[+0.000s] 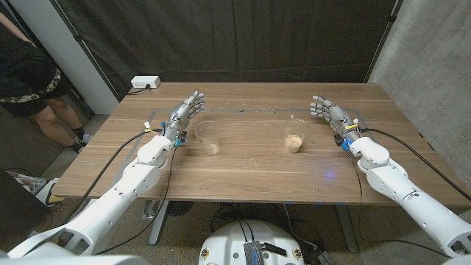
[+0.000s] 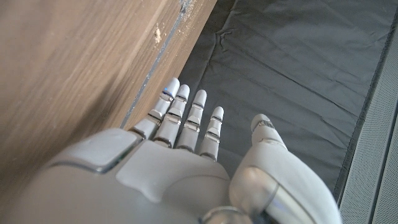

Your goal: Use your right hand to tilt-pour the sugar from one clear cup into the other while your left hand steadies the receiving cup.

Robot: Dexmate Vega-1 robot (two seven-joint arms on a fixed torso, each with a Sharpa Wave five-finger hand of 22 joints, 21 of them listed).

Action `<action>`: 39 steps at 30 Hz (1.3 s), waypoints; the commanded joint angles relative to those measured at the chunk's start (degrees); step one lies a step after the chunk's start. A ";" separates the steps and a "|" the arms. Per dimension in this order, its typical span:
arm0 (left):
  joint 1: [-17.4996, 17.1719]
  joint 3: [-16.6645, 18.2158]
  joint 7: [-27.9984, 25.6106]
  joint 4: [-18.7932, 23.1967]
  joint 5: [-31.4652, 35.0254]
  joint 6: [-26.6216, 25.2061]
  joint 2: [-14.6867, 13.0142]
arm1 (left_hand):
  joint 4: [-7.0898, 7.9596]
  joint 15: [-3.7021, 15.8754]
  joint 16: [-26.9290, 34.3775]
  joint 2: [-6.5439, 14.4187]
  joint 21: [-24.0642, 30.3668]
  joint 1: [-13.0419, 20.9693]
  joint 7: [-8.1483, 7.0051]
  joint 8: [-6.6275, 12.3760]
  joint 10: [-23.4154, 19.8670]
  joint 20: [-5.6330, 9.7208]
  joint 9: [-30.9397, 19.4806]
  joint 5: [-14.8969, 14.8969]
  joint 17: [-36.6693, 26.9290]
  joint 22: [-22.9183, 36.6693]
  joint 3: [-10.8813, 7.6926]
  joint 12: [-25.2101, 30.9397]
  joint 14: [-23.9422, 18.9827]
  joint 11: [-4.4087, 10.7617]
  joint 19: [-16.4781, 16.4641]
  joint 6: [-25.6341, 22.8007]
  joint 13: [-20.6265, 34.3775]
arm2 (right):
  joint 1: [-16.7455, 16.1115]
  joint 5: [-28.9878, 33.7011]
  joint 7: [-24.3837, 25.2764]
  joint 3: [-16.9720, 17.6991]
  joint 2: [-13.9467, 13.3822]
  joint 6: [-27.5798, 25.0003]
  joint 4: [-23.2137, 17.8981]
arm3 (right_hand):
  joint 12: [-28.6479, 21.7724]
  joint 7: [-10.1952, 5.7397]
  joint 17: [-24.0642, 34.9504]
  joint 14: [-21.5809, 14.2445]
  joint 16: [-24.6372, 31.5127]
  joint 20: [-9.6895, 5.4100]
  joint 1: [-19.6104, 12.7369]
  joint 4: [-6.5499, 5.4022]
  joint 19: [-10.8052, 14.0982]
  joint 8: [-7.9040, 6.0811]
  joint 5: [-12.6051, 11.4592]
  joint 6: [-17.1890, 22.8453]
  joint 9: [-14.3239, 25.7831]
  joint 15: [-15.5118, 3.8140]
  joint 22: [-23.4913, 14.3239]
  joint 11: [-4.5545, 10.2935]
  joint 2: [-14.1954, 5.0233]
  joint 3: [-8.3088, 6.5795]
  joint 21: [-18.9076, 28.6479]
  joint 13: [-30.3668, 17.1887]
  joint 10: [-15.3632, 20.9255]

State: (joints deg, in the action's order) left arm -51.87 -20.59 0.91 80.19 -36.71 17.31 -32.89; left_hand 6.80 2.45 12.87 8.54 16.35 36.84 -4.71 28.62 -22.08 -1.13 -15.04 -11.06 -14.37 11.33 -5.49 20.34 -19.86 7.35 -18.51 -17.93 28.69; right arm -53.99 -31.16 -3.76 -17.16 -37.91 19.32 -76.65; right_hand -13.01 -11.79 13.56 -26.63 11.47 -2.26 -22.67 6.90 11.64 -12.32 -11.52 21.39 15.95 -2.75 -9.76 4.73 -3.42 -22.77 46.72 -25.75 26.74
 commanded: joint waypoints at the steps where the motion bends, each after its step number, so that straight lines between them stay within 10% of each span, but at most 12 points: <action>1: -1.44 0.16 -1.39 2.30 0.10 -0.06 -1.17 | 0.12 5.11 0.12 -0.13 0.14 -0.15 -0.12 0.32 -0.77 0.00 -0.13 -0.40 0.07 0.14 -0.28 -0.20 -0.48 0.01 -0.61 -0.45 0.11 | -4.14 0.21 1.39 1.93 -3.33 1.09 -2.44 | -0.25 -0.27 0.04 -0.73 0.57 -3.76 0.06 0.36 0.74 -0.17 0.21 0.29 0.06 -9.39 -0.29 0.00 0.54 0.10 -0.36 -0.04 0.58; 23: -5.33 0.56 -6.88 8.75 1.86 0.13 -3.50 | 0.10 5.20 0.15 -0.10 0.13 -0.29 0.10 0.33 -1.04 0.05 -0.11 -0.38 0.17 0.14 -0.53 -0.40 -0.66 0.00 -0.78 -0.69 0.11 | -12.24 0.29 -2.43 5.68 -12.28 5.62 -2.75 | 0.50 -0.21 -1.15 2.37 -0.06 -2.96 8.54 -0.99 0.87 1.05 0.62 -4.77 0.02 -9.48 -0.27 -0.17 8.95 6.55 -3.84 1.84 -2.53; 39: -6.45 -0.39 -10.05 12.29 3.68 -0.80 -4.52 | 0.08 5.31 0.14 -0.14 0.07 -0.41 0.16 0.34 -1.38 -0.09 -0.09 -0.36 0.25 0.13 -0.70 -0.49 -0.76 0.03 -0.77 -0.91 0.12 | -15.56 3.23 -4.04 7.04 -17.25 9.85 -1.36 | 1.57 0.34 -1.98 8.88 -1.09 -3.06 9.16 -0.10 -0.30 1.89 -1.32 -12.52 -0.59 -8.14 -0.29 -0.54 11.41 8.37 -7.33 2.63 -9.20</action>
State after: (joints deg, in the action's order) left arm -57.88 -20.15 -7.38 90.55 -34.17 16.97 -37.00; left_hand 6.79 2.33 12.86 8.38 16.34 36.69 -4.39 28.62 -22.68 -1.03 -15.04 -11.06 -14.10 11.32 -5.97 19.89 -19.96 7.35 -18.62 -18.23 28.69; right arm -67.69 -30.58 -6.79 -10.70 -51.72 26.45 -79.04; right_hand -11.84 -11.17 11.48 -18.42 10.58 -2.36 -13.47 6.56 11.71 -10.37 -12.48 9.67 15.42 -2.35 -9.75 4.10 7.29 -14.69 39.61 -23.11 18.29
